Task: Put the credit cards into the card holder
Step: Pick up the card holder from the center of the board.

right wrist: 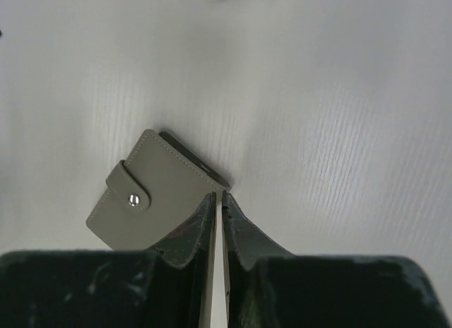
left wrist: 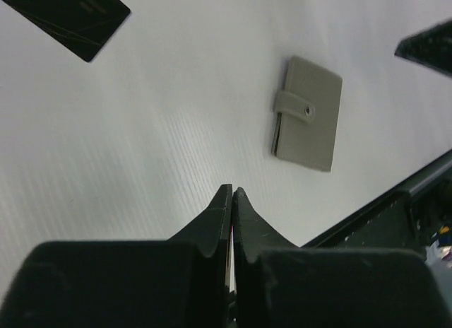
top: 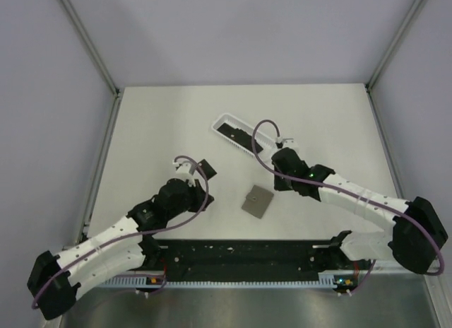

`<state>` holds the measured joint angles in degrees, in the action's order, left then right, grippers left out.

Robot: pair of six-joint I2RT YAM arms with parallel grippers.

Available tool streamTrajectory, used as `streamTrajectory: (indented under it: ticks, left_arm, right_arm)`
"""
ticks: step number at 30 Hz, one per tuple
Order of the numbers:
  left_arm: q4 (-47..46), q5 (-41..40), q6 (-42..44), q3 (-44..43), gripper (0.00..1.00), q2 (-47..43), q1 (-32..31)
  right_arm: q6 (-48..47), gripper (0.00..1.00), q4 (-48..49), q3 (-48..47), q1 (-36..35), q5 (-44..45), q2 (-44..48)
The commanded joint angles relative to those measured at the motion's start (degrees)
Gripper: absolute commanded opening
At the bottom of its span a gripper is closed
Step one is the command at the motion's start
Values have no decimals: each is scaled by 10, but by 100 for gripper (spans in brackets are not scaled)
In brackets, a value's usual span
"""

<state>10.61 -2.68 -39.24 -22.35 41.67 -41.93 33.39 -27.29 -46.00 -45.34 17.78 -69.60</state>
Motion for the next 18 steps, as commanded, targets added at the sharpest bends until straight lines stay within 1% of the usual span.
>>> streamTrajectory:
  ticks: [1, 3, 10, 14, 18]
  left_arm:
    - [-80, -33, -68, 14, 0, 27, -90]
    - [-96, -53, -82, 12, 0, 64, -121]
    - [-145, -92, -118, -26, 0, 185, -204]
    - [-169, -90, -139, -40, 0, 246, -228]
    - [-195, -93, -154, -47, 0, 293, -239]
  right_arm:
    - [-18, 6, 62, 14, 30, -82, -30]
    - [-20, 4, 79, 20, 42, -104, -51]
    - [-20, 0, 103, 22, 57, -109, -114]
    - [-24, 0, 109, 21, 61, -100, -143]
    - [-24, 0, 109, 23, 68, -86, -157]
